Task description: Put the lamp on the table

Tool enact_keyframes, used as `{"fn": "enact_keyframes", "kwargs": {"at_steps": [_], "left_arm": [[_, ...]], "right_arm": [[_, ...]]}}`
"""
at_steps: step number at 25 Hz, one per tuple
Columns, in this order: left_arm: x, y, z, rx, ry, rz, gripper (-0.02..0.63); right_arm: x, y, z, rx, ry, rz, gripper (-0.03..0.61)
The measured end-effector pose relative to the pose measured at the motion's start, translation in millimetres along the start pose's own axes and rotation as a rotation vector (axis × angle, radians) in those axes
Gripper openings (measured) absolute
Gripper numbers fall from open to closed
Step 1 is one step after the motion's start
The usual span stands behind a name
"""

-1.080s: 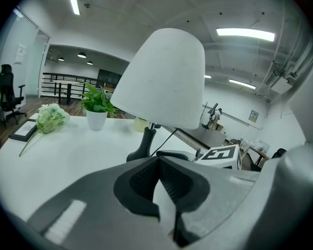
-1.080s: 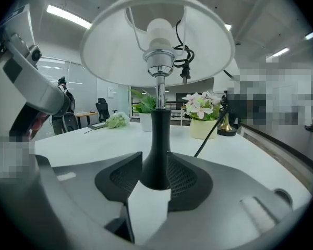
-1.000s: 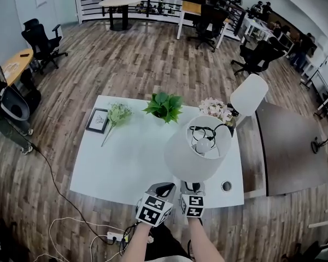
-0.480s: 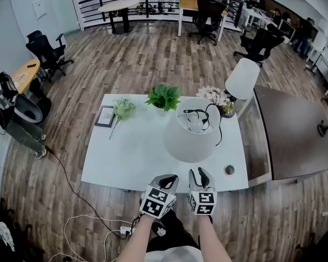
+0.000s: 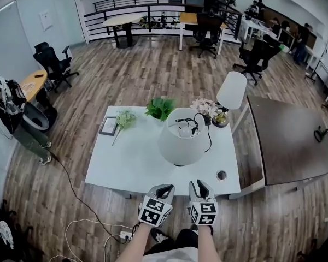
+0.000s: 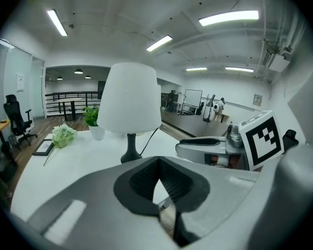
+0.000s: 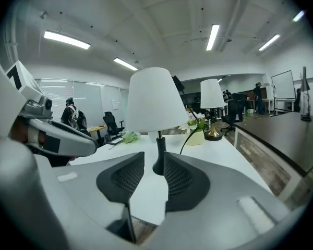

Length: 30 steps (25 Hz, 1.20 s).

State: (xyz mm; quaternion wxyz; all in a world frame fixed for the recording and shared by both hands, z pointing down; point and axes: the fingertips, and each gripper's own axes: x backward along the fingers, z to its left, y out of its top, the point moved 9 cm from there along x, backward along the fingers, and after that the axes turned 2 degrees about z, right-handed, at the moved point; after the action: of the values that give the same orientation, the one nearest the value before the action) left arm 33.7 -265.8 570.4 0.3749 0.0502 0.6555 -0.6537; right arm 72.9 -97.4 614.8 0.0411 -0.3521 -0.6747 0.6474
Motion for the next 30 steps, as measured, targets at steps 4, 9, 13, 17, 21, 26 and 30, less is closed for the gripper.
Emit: {"fn": "enact_keyframes", "kwargs": {"at_steps": [4, 9, 13, 17, 21, 26, 30], "left_arm": [[3, 11, -9, 0.060, 0.036, -0.016, 0.000], [-4, 26, -27, 0.123, 0.098, -0.035, 0.000], [-9, 40, -45, 0.176, 0.164, -0.061, 0.000], [-14, 50, -69, 0.245, 0.231, -0.100, 0.000], [-20, 63, -94, 0.270, 0.275, -0.125, 0.000], [-23, 68, -120, 0.282, 0.332, -0.141, 0.000], [-19, 65, -139, 0.309, 0.370, -0.162, 0.000]], "right_arm": [[7, 12, -2, 0.010, 0.046, 0.006, 0.132], [13, 22, -13, 0.047, 0.133, 0.034, 0.120], [17, 35, -29, 0.086, 0.210, 0.045, 0.111], [27, 48, -48, 0.130, 0.285, 0.041, 0.101], [32, 60, -69, 0.152, 0.334, 0.045, 0.096], [38, 67, -86, 0.173, 0.397, 0.039, 0.088], [51, 63, -93, 0.194, 0.438, 0.049, 0.082]]}}
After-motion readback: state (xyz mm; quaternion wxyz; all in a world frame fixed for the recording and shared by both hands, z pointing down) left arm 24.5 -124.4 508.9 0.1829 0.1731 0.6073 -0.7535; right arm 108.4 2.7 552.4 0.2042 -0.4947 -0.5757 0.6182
